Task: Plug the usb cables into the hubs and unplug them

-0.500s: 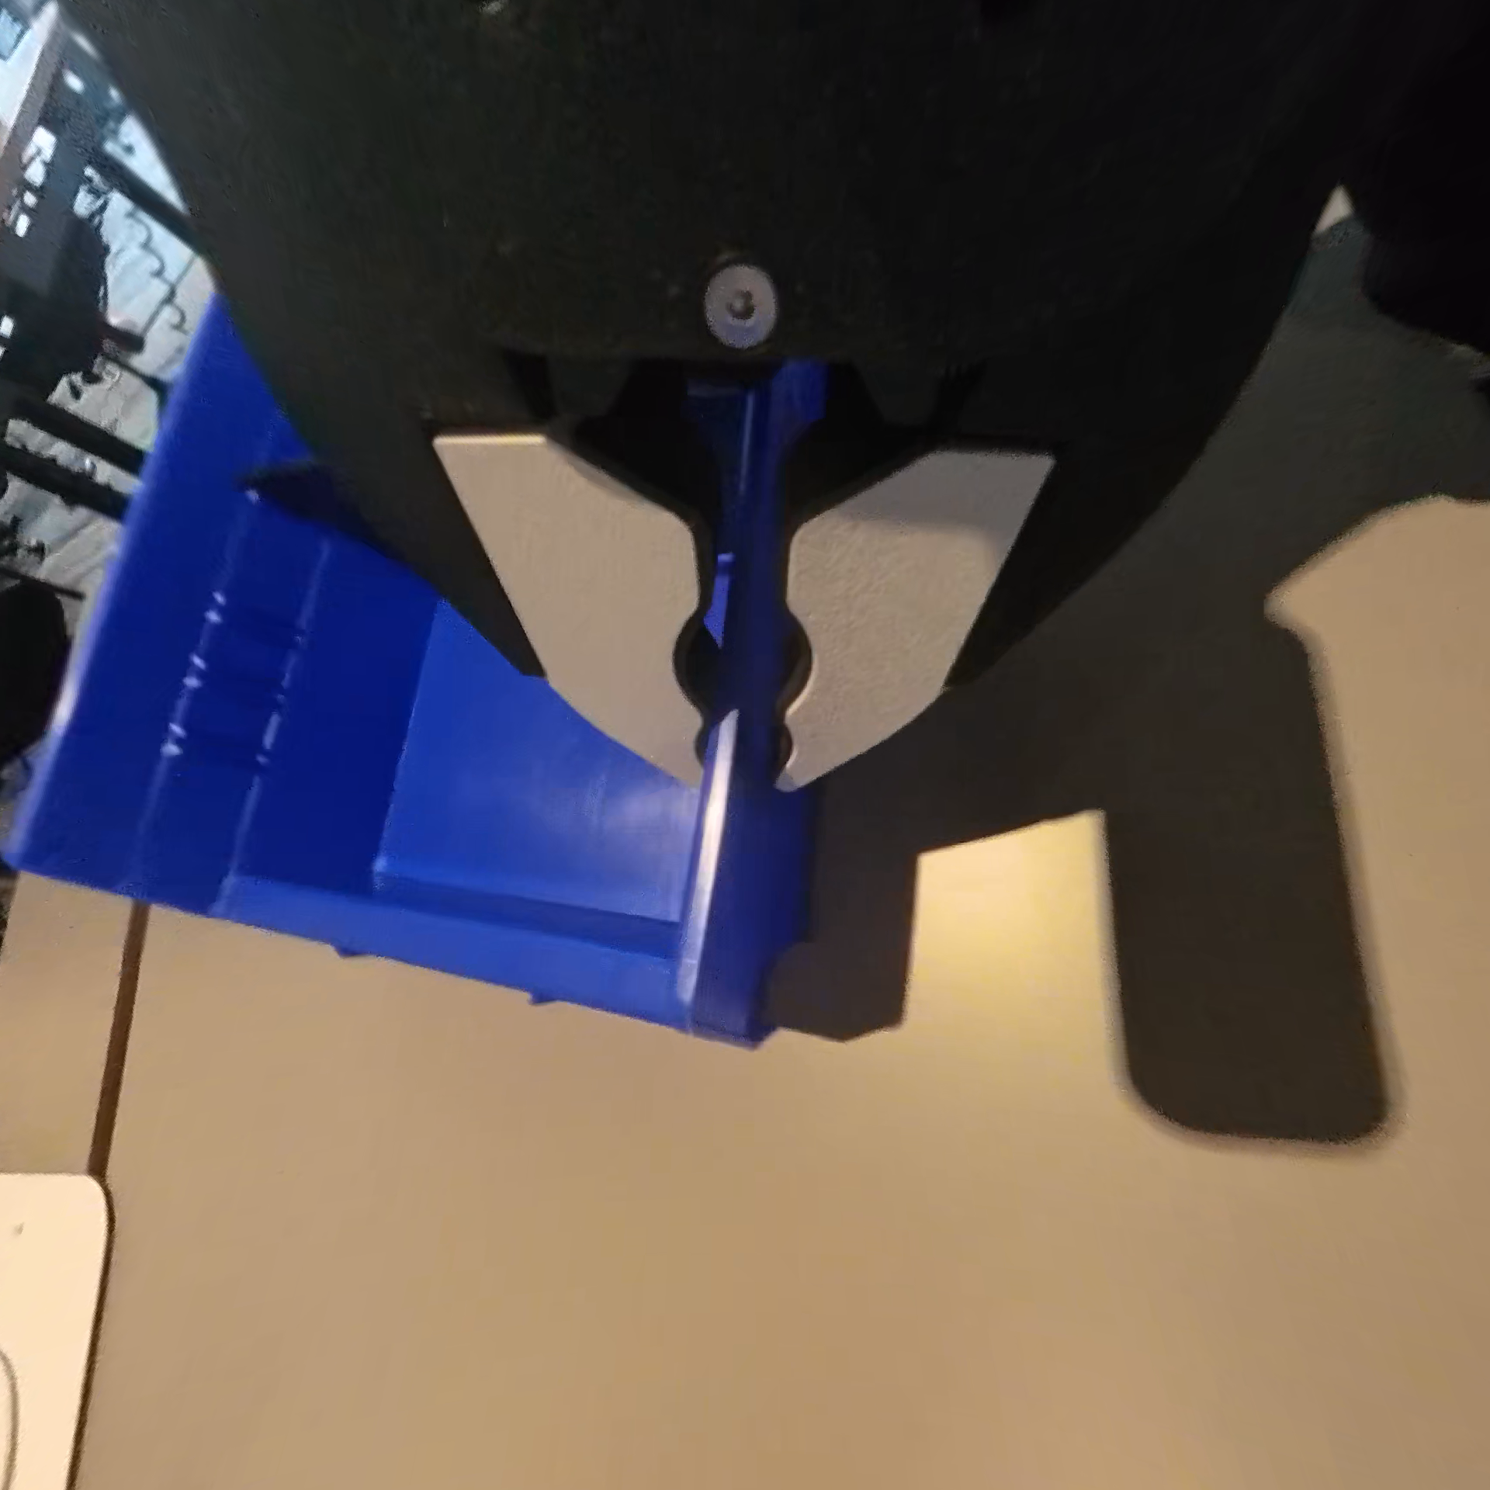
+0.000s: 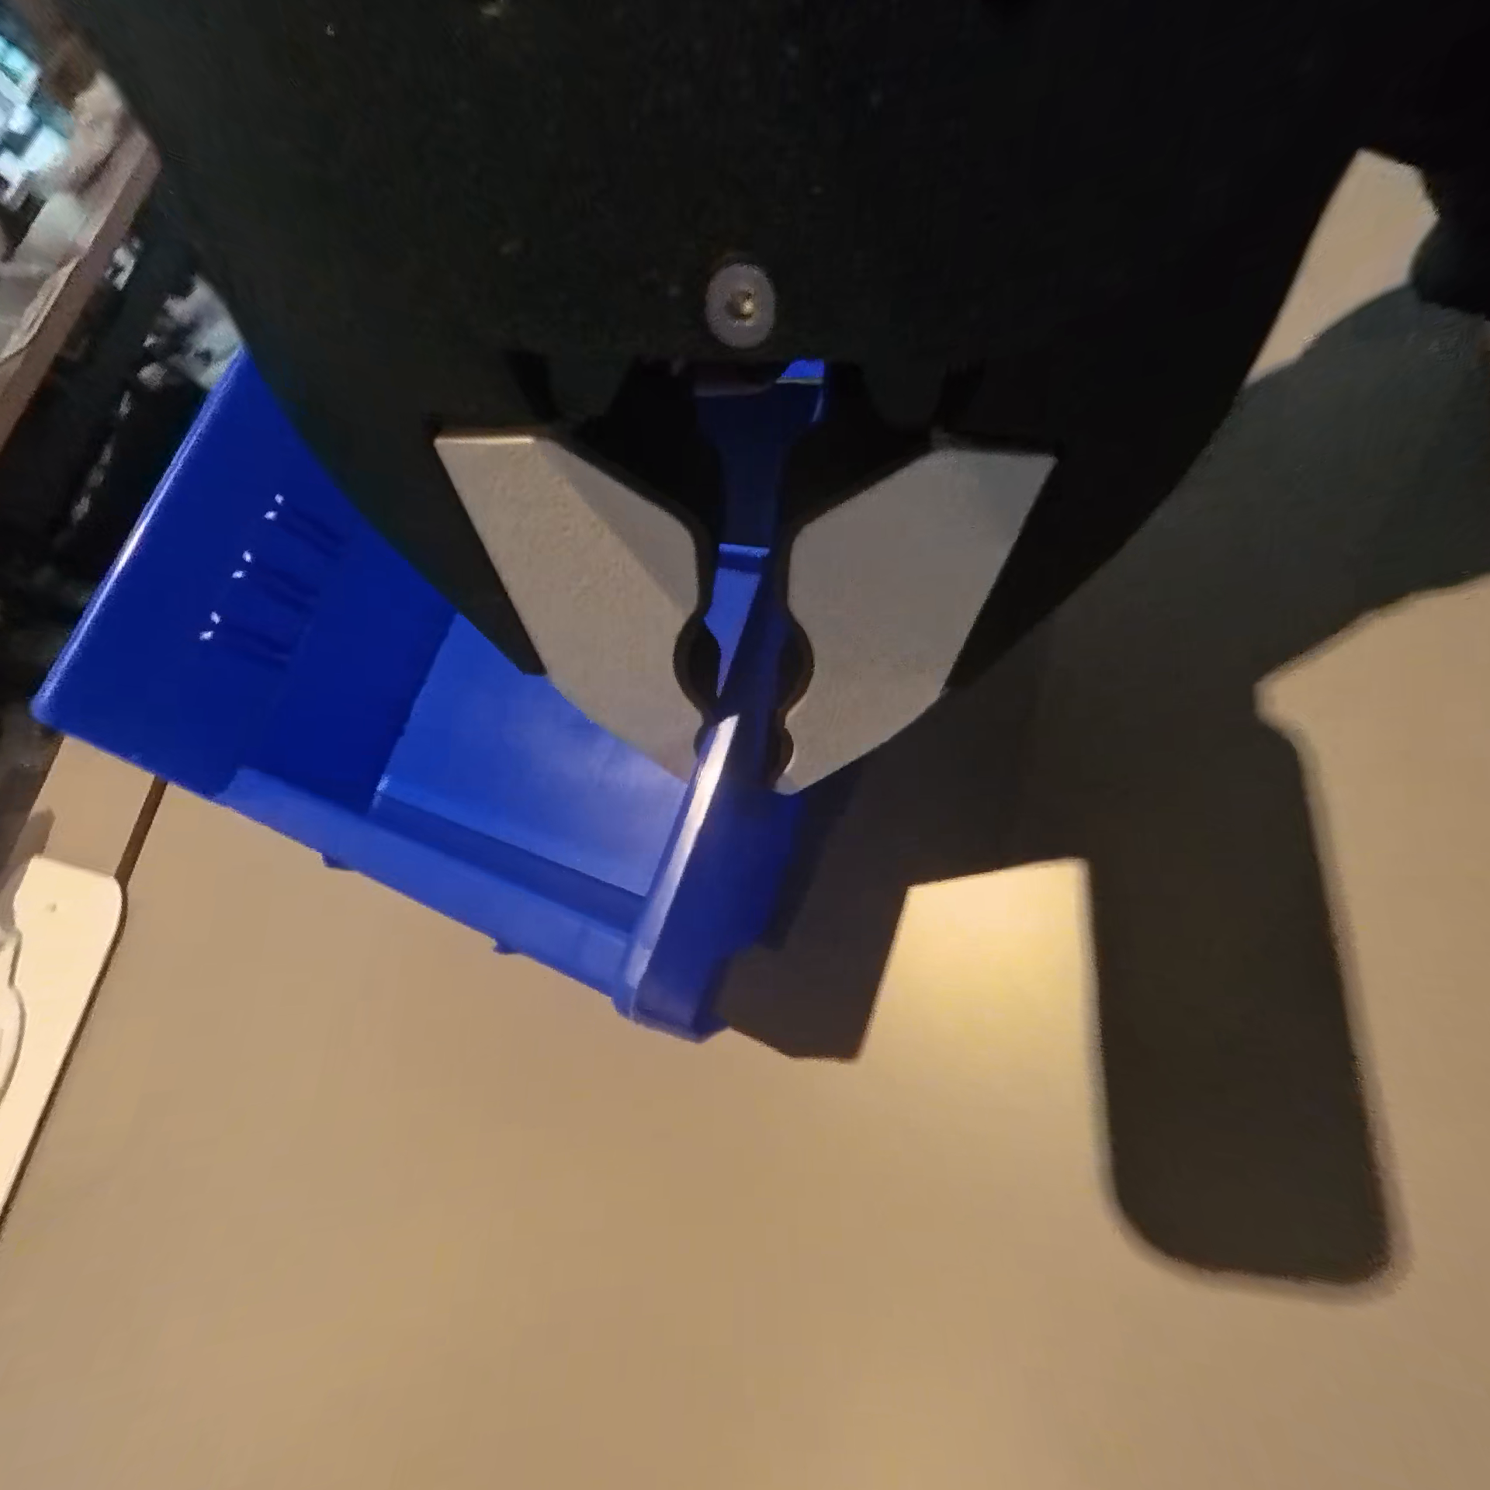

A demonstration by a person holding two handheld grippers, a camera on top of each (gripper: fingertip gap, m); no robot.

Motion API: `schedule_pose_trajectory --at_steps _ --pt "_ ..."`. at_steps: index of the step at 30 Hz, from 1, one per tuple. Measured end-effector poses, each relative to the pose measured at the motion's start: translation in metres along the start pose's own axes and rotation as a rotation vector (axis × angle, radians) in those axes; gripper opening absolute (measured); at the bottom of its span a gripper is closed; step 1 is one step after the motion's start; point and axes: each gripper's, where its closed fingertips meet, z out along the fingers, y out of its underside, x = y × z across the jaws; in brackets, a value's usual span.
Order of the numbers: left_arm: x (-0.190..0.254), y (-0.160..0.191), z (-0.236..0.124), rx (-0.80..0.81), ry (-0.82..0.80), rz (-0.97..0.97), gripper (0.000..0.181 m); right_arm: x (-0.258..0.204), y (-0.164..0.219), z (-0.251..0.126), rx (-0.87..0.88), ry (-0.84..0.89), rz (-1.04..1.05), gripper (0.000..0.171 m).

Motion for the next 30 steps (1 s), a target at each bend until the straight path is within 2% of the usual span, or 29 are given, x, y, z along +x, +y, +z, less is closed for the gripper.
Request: schedule_pose_trajectory --at_steps 6,8,11,12,15,16,21,22,23,25,27,30 --pt "0.001 0.003 0.0 -0.007 -0.002 0.0 0.022 -0.015 -0.002 -0.008 0.034 -0.173 -0.18 0.009" --pt "0.0 0.004 0.0 -0.01 -0.002 -0.004 0.022 -0.015 0.003 -0.009 0.022 -0.185 -0.217 0.009" --pt "0.001 0.005 0.001 -0.015 0.0 -0.002 0.022 -0.01 0.009 -0.008 0.014 -0.154 -0.152 0.011" --pt "0.001 0.005 0.001 -0.015 0.0 -0.001 0.022 -0.003 0.013 -0.007 -0.007 -0.103 -0.12 0.022" --pt "0.001 0.006 0.001 -0.017 0.002 -0.001 0.022 0.014 0.028 -0.009 -0.085 0.032 0.03 0.07" --pt "0.001 0.006 0.001 -0.018 0.003 -0.001 0.022 0.018 0.029 -0.013 -0.068 0.065 0.095 0.074" --pt "0.003 0.007 0.001 -0.021 0.008 0.004 0.022 0.04 0.019 -0.054 0.202 0.242 0.45 0.081" --pt "0.003 0.007 0.001 -0.023 0.009 0.004 0.022 0.045 0.028 -0.061 0.219 0.279 0.544 0.071" --pt "0.004 0.007 0.002 -0.023 0.01 0.004 0.022 0.052 0.04 -0.066 0.219 0.317 0.647 0.064" --pt "0.005 0.006 0.002 -0.022 0.014 0.007 0.022 0.068 0.062 -0.073 0.216 0.369 0.807 0.064" --pt "0.007 0.006 0.002 -0.022 0.018 0.012 0.022 0.085 0.072 -0.075 0.255 0.355 0.914 0.059" --pt "0.01 0.006 0.003 -0.025 0.022 0.018 0.022 0.089 0.088 -0.052 0.117 0.253 0.934 0.058"
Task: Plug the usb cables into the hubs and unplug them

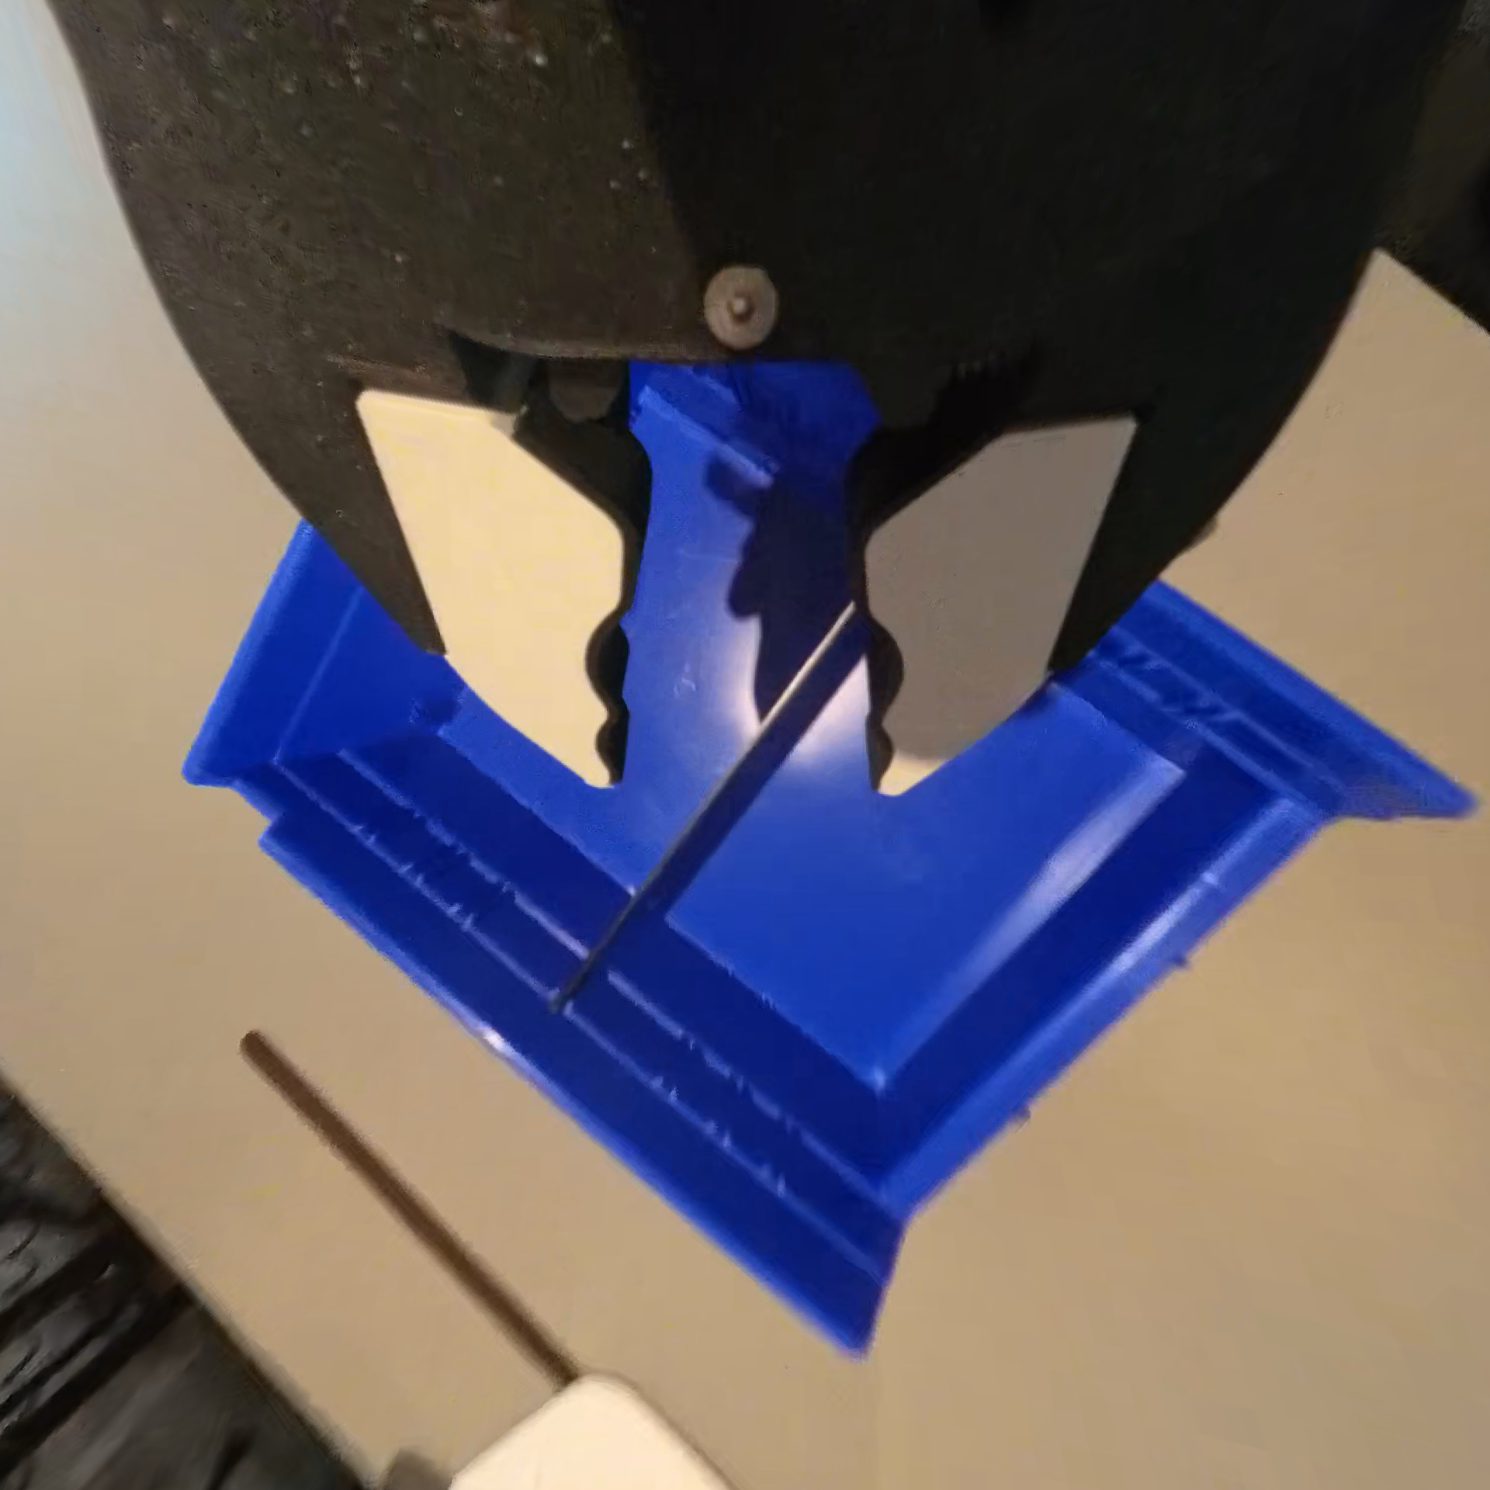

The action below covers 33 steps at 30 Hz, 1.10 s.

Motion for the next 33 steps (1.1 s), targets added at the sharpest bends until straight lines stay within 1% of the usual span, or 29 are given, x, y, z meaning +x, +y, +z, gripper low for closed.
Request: schedule_pose_trajectory --at_steps 3,4,5,6,8,15,17,19,21,25,27,29,32,33 --pt "-0.001 0.001 0.0 -0.002 -0.001 -0.001 0.022 0.004 0.02 0.031 -0.206 -0.007 -0.048 0.057" --pt "-0.001 0.001 0.0 -0.004 -0.002 -0.003 0.022 0.003 0.027 0.04 -0.267 -0.021 -0.061 0.055" --pt "-0.002 0.002 0.0 -0.005 -0.002 -0.004 0.022 0.001 0.032 0.047 -0.314 -0.054 -0.066 0.05" --pt "-0.002 0.002 0.0 -0.006 -0.003 -0.004 0.022 -0.003 0.028 0.051 -0.306 -0.092 -0.051 0.036" --pt "-0.003 0.003 0.0 -0.009 -0.004 -0.006 0.022 0.008 0.03 0.053 -0.349 -0.049 -0.116 0.014" --pt "-0.001 0.003 0.0 -0.006 -0.001 -0.001 0.022 0.007 0.033 0.049 -0.494 -0.142 -0.324 0.015" --pt "-0.001 0.002 0.0 -0.006 0.0 -0.001 0.022 0.008 0.034 0.048 -0.52 -0.164 -0.418 0.015" --pt "-0.001 0.002 0.0 -0.005 0.001 -0.001 0.022 0.01 0.034 0.048 -0.521 -0.196 -0.5 0.015" --pt "-0.001 0.002 0.001 -0.005 0.001 0.0 0.022 0.01 0.033 0.049 -0.488 -0.235 -0.608 0.015" --pt "-0.001 0.003 0.001 -0.008 0.004 0.0 0.022 0.008 0.034 0.047 -0.423 -0.313 -0.744 0.012" --pt "0.0 0.003 0.001 -0.01 0.004 0.002 0.022 0.012 0.037 0.045 -0.44 -0.301 -0.788 0.011" --pt "0.0 0.003 0.002 -0.012 0.007 0.004 0.022 0.02 0.041 0.043 -0.485 -0.254 -0.805 0.01" --pt "0.002 0.003 0.002 -0.013 0.009 0.008 0.022 0.034 0.046 0.04 -0.569 -0.155 -0.787 0.009" --pt "0.002 0.003 0.002 -0.013 0.01 0.009 0.022 0.04 0.047 0.038 -0.592 -0.103 -0.759 0.011"
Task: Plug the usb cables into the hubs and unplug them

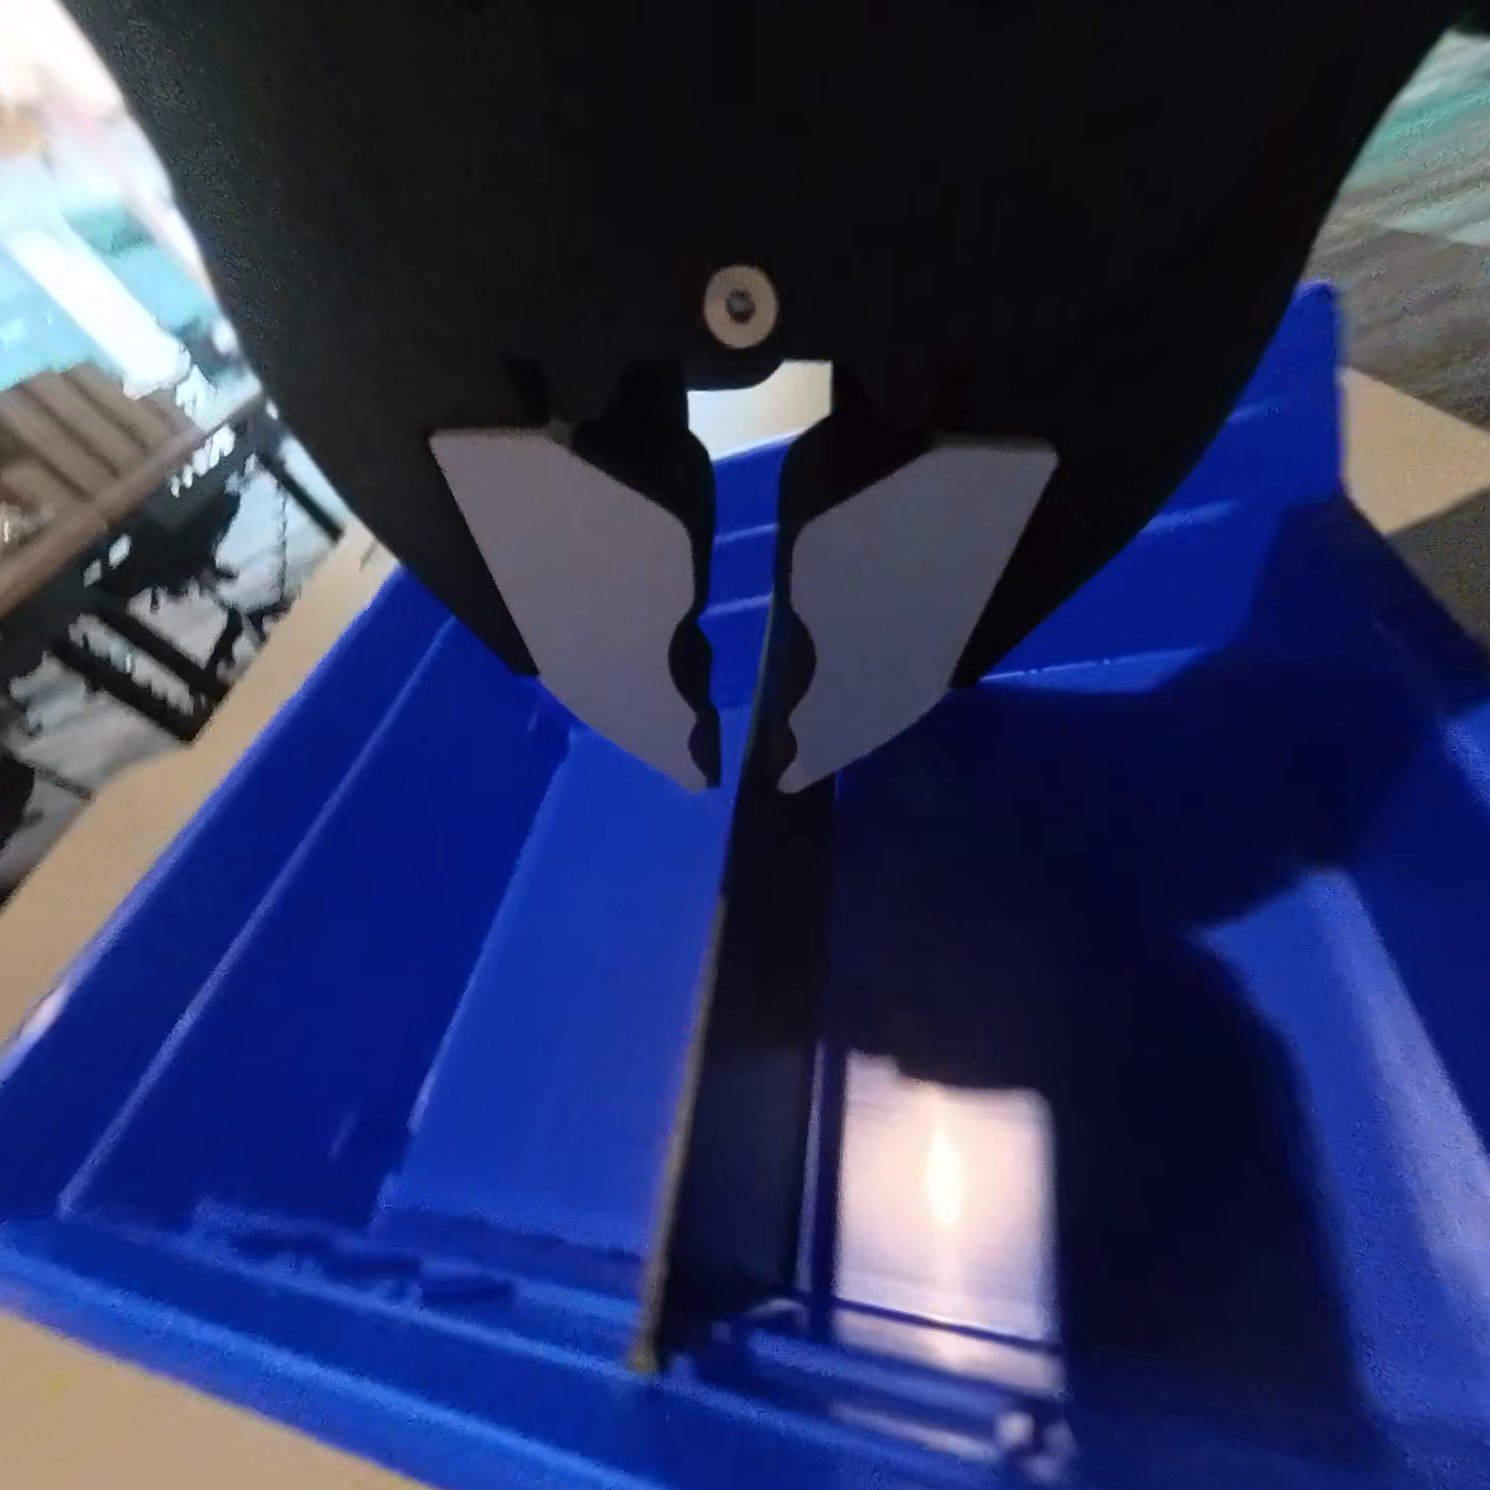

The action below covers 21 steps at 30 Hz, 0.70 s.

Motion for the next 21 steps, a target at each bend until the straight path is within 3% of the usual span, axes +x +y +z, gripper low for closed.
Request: schedule_pose_trajectory --at_steps 4,7,12,18,21 --pt "0.0 0.0 0.0 0.001 0.0 0.0 0.022 0.016 0.014 -0.021 -0.004 0.181 0.26 0.032" --pt "-0.003 0.002 -0.001 -0.001 -0.008 -0.008 0.022 0.018 0.016 -0.055 0.227 0.328 0.499 0.046" --pt "-0.008 0.002 -0.003 0.011 -0.033 -0.03 0.022 -0.015 0.05 -0.111 0.703 0.5 0.899 0.048" --pt "-0.006 -0.003 -0.004 0.037 -0.056 -0.031 0.022 -0.085 0.101 -0.108 1.02 0.468 1.196 0.054" --pt "0.001 -0.002 -0.003 0.033 -0.052 -0.02 0.022 -0.091 0.108 -0.088 1.057 0.415 1.28 0.057"
